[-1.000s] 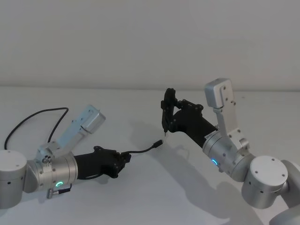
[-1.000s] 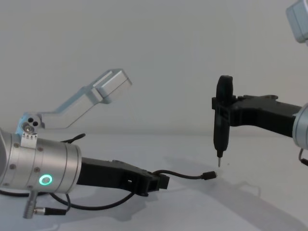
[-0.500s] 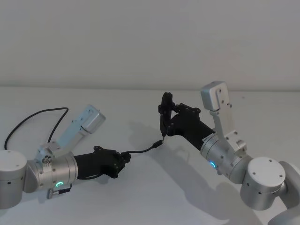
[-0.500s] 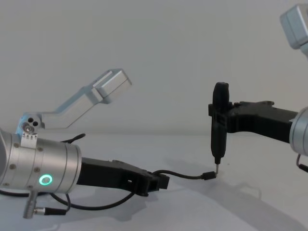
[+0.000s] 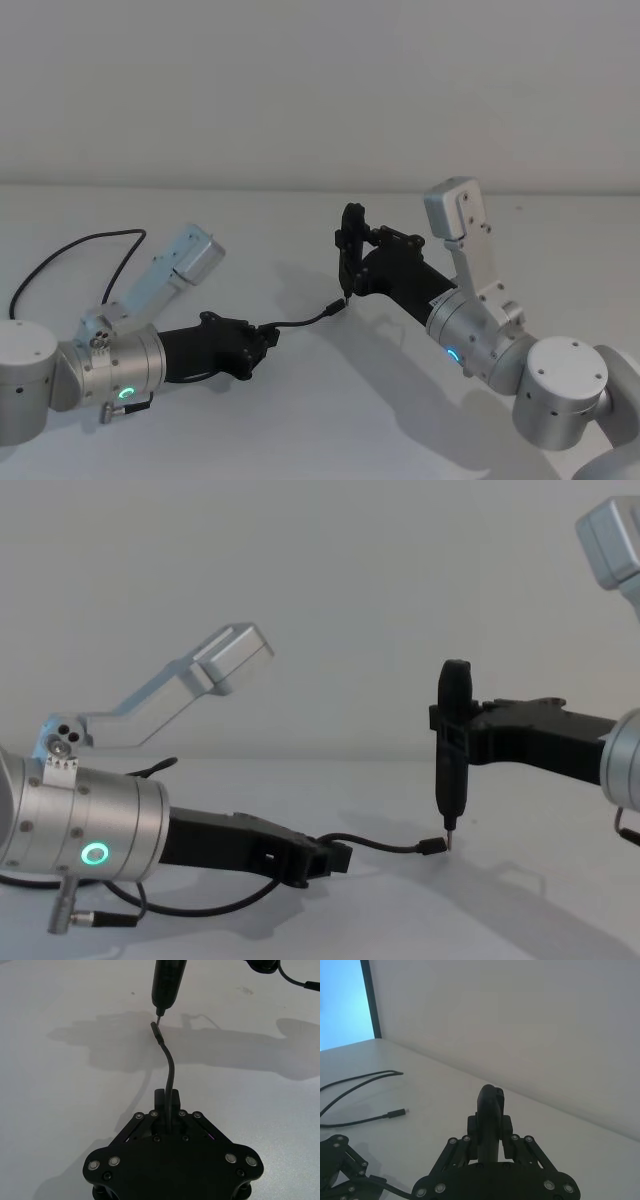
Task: Pick up the data cable with the one hand.
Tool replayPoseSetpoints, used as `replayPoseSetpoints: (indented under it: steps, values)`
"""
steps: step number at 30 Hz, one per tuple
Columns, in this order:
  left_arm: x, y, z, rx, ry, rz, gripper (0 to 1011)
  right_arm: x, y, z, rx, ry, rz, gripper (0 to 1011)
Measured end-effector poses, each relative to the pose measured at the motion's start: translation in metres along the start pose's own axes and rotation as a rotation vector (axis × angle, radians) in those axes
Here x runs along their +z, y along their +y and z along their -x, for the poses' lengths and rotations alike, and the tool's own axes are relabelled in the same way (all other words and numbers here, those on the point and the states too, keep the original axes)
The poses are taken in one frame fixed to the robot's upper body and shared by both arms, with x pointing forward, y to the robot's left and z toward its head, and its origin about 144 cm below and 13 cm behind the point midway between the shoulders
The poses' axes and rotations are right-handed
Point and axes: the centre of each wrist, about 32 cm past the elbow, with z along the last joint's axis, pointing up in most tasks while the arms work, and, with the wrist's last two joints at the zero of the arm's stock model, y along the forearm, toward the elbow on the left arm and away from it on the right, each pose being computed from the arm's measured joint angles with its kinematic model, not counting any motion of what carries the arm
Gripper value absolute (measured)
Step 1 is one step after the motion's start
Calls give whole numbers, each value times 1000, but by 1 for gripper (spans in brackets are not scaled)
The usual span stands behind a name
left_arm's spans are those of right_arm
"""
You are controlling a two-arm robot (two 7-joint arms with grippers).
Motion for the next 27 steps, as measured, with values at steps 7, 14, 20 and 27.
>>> replayPoseSetpoints:
  steps: [7,14,20,27]
  values:
    - [0,0,0,0,0,0,45,0,0,0,2,0,3,275]
    - [0,0,0,0,0,0,45,0,-1,0,4,0,4,274]
    - [0,0,0,0,0,0,45,-1,-1,0,5,1,5,274]
    - [0,0,0,0,0,0,46,-1,-1,0,5,1,5,274]
